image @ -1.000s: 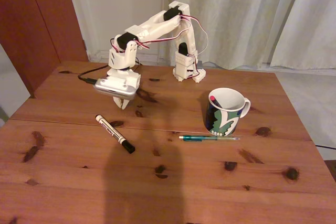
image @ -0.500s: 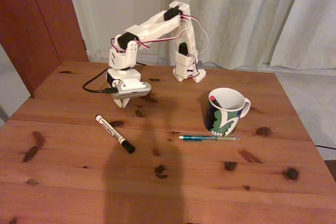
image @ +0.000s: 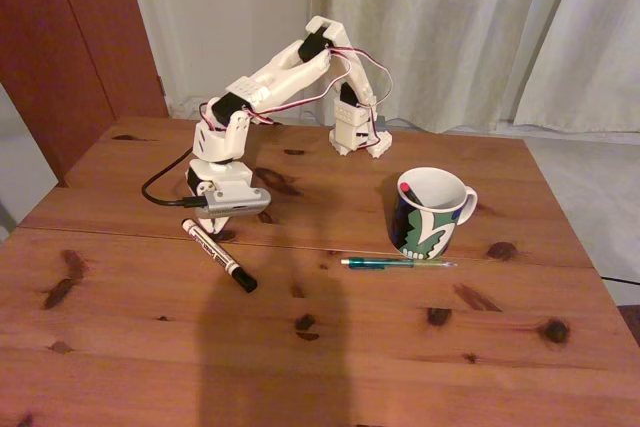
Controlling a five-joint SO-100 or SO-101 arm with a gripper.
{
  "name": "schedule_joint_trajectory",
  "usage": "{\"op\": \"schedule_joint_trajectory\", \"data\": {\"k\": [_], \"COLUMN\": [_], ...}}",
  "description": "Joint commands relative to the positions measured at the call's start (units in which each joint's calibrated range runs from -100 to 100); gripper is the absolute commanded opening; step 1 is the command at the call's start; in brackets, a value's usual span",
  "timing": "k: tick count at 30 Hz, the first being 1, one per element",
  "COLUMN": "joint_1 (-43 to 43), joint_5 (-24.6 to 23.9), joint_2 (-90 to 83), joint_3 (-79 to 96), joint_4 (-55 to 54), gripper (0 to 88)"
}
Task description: Clean up the desk and place the pens and markers into the cup
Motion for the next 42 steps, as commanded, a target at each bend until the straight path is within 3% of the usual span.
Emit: {"op": "schedule_joint_trajectory", "data": {"k": [1,8,17,42], "joint_1": [-0.73,-0.98,-1.86,0.07], "joint_5": [0.09,0.04,0.04,0.30], "joint_2": [-0.45,-0.70,-0.78,0.13], "joint_3": [-4.67,-4.58,-4.67,-2.23], "joint_4": [-1.46,-1.46,-1.46,-1.46], "gripper": [1.2,1.9,16.8,16.6]}}
